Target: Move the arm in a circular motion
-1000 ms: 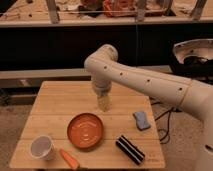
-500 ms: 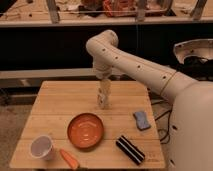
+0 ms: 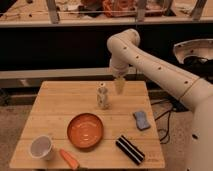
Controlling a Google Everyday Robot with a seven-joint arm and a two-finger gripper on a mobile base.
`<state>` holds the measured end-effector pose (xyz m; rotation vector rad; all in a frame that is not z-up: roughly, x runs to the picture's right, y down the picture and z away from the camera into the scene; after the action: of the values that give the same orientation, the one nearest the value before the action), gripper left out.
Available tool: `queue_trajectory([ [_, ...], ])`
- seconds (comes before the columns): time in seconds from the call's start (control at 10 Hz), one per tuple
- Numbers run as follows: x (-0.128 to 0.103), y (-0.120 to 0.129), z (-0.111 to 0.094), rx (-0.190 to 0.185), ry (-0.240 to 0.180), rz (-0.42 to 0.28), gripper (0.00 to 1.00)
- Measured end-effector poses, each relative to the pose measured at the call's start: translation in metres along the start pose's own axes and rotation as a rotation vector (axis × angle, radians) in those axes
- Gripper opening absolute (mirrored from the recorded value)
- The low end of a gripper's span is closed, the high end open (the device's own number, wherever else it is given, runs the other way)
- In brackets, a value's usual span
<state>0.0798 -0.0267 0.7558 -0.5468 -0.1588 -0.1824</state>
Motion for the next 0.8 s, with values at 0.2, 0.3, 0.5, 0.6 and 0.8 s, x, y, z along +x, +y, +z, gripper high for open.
queue_trajectory([
  [0.2,0.044,0.024,-0.001,0.005,-0.011,0.106,0.8],
  [0.3,0.057,0.04,0.001,0.001,-0.015,0.149,0.8],
  [0.5,0.067,0.063,0.005,-0.015,-0.014,0.188,0.8],
  [0.6,0.064,0.07,0.007,-0.027,-0.013,0.185,0.8],
  [0.8,0.044,0.092,0.012,-0.061,-0.001,0.159,0.8],
])
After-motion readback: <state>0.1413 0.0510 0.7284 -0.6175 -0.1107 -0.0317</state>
